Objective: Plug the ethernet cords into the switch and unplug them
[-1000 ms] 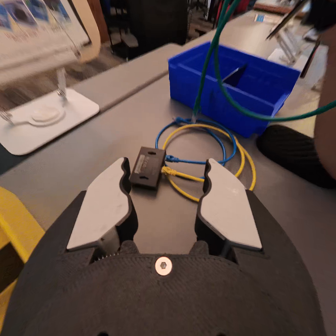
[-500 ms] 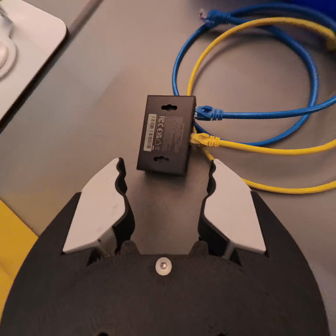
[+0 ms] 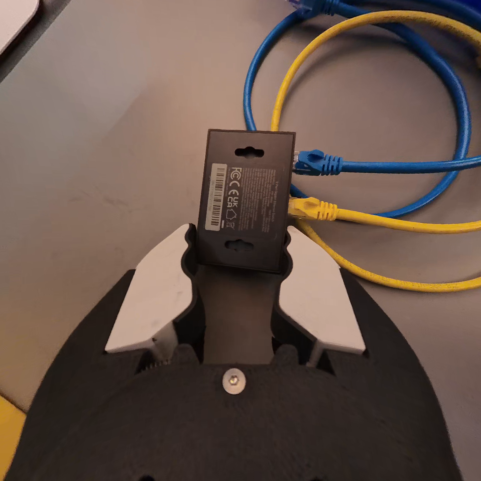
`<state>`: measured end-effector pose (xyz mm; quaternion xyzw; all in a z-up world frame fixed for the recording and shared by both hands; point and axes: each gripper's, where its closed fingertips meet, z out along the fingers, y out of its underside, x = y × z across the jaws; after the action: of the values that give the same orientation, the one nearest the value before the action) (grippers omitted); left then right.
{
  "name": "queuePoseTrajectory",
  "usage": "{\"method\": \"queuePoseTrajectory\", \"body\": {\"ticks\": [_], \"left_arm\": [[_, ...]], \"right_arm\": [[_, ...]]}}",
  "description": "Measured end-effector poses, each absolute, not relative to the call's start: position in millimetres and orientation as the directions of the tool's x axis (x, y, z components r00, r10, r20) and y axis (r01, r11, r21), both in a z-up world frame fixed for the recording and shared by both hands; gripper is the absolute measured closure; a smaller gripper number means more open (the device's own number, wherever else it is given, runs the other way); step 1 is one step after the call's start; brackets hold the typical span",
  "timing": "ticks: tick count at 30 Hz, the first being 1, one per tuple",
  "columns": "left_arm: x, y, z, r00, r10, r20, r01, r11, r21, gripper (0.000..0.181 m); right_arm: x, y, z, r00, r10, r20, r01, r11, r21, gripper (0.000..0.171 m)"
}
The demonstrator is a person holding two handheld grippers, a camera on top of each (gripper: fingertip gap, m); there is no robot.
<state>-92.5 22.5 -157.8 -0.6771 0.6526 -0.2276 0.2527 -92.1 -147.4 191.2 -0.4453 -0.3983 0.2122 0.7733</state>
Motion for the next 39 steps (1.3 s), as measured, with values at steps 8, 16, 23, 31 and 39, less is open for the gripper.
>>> {"method": "queuePoseTrajectory", "body": {"ticks": [8, 16, 23, 31, 39], "left_arm": [[-98.6, 44.1, -77.7, 0.138, -0.89, -0.436, -0.713, 0.216, -0.667, 0.12], [-115.8, 35.2, 93.8, 0.3, -0.614, -0.73, -0.517, 0.538, -0.666, 0.12], [-165.6, 35.4, 158.3, 0.428, -0.589, -0.686, -0.335, 0.601, -0.726, 0.12], [-197.1, 40.0, 162.2, 0.337, -0.757, -0.56, -0.181, 0.532, -0.827, 0.12], [-214.3, 9.4, 161.9, 0.081, -0.881, -0.465, -0.049, 0.463, -0.885, 0.12]], "right_arm": [[-95.1, -137.8, 183.9, 0.599, 0.674, 0.432, 0.06, 0.501, -0.864, 0.164], [-82.7, -135.2, 187.2, 0.665, 0.564, 0.489, 0.163, 0.53, -0.832, 0.165], [-78.8, -137.0, 192.3, 0.703, 0.459, 0.543, 0.249, 0.556, -0.793, 0.165], [-69.6, -121.0, 184.3, 0.727, 0.522, 0.446, 0.15, 0.513, -0.845, 0.165], [-64.4, -101.8, 163.5, 0.717, 0.581, 0.384, 0.162, 0.397, -0.903, 0.164]]}}
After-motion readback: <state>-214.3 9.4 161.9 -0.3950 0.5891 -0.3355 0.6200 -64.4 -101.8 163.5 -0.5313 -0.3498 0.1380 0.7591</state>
